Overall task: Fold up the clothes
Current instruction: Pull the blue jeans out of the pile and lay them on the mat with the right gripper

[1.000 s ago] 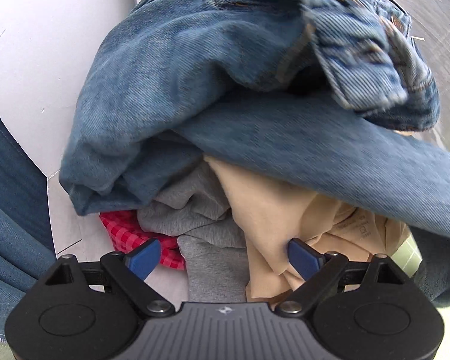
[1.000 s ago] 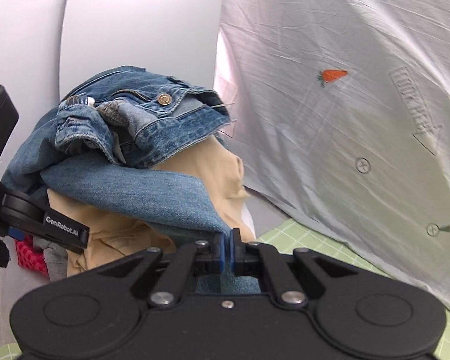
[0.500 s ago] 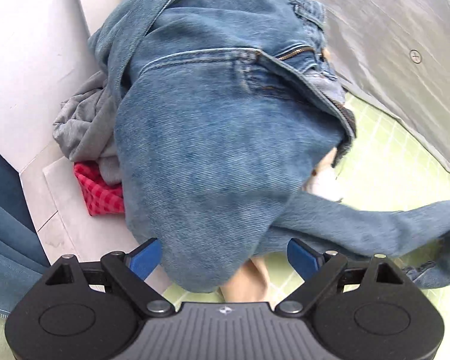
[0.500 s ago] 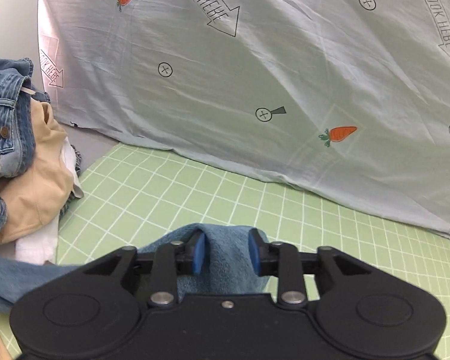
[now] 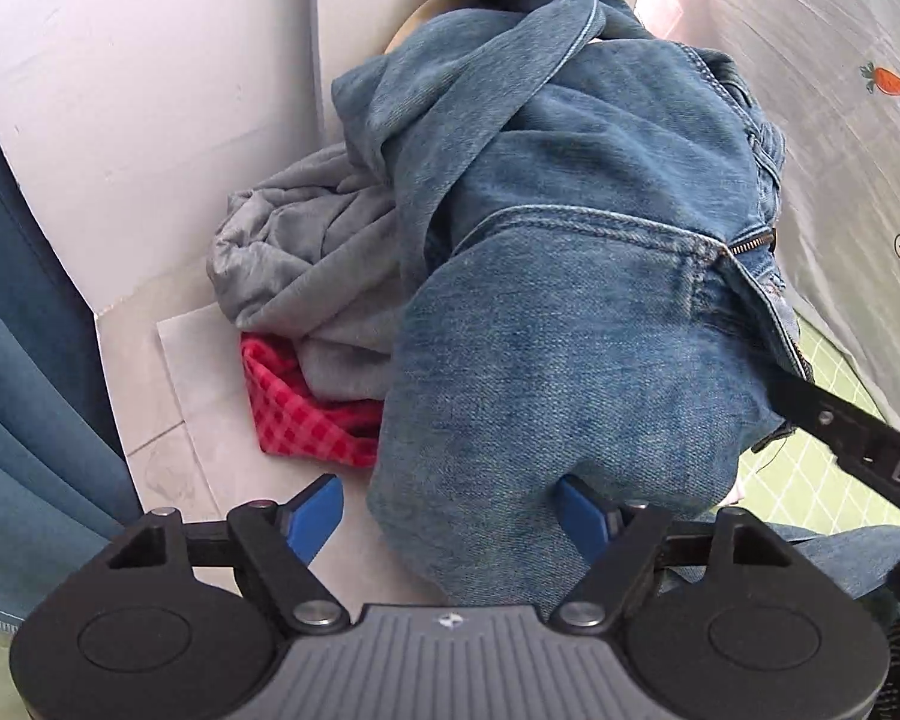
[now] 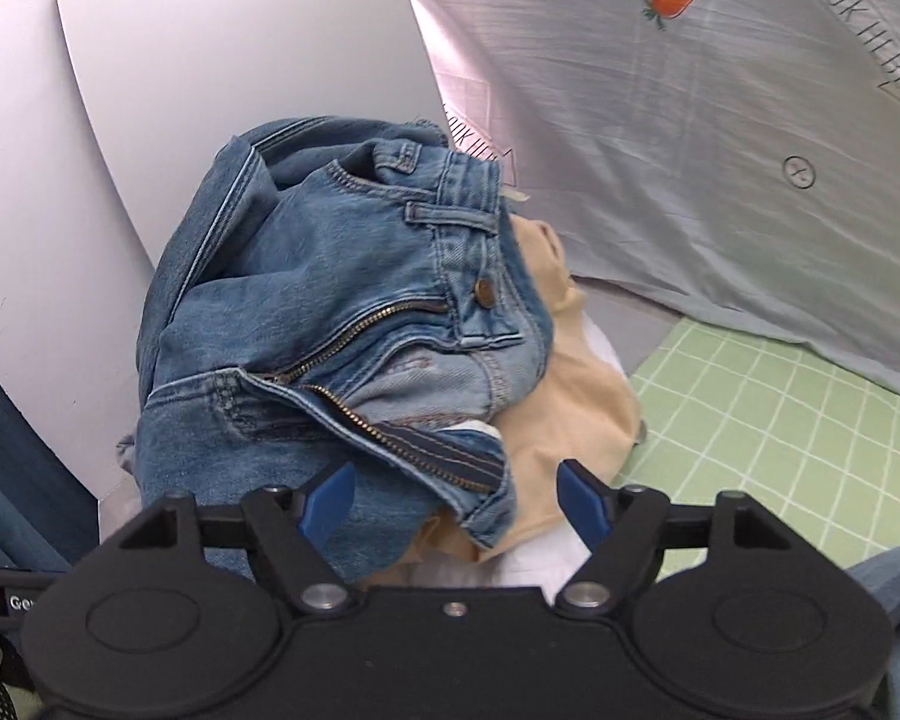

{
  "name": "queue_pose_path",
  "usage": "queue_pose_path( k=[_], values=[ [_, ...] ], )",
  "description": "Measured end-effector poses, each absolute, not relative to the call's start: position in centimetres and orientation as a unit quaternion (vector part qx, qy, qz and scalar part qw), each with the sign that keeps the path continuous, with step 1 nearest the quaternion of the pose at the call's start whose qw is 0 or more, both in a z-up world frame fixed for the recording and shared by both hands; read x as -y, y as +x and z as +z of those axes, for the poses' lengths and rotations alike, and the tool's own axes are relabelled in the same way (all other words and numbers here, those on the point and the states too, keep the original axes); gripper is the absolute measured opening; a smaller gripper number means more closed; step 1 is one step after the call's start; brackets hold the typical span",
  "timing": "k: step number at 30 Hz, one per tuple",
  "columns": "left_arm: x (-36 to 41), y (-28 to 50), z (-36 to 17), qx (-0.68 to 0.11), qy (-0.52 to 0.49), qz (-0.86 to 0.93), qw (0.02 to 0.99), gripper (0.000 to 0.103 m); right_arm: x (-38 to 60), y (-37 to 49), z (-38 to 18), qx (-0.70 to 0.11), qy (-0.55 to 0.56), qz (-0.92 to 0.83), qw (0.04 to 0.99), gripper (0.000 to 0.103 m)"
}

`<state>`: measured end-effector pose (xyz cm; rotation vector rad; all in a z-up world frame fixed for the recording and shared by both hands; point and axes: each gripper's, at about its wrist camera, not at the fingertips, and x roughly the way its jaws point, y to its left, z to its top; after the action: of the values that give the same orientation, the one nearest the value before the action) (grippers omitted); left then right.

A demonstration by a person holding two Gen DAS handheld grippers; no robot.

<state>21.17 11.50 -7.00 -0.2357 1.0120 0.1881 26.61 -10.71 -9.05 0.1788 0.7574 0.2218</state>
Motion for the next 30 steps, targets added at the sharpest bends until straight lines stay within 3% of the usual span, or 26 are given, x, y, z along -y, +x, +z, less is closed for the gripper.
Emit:
queue_pose_path(
  k=[2,4,5,9,15,30],
  values=[
    [-11.2,21.3,-7.4,-0.487,-0.111,0.086,0.862,0.070,9.4,27.7,-9.4,-0.373,0.103,0.138,0.912,0.076],
    [-10.7,21.4,-7.6,-0.490,-0.108,0.080,0.861,0.068,9.7,28.4,-10.2,-0.384,0.134,0.142,0.902,0.054],
    [-10.5,21.5,-7.7,-0.492,-0.107,0.078,0.861,0.068,10.1,28.5,-10.4,-0.389,0.143,0.138,0.900,0.026],
    [-9.2,21.4,-7.9,-0.498,-0.096,0.069,0.859,0.061,10.5,27.4,-10.1,-0.383,0.116,0.122,0.908,0.012],
    [-7.6,20.8,-7.5,-0.499,-0.081,0.056,0.861,0.058,11.5,24.9,-8.8,-0.368,0.093,0.091,0.921,0.008],
    [-3.4,15.7,-5.6,-0.488,-0.042,0.007,0.872,0.057,19.1,13.1,-5.2,-0.283,0.060,-0.055,0.956,0.008]
  ],
)
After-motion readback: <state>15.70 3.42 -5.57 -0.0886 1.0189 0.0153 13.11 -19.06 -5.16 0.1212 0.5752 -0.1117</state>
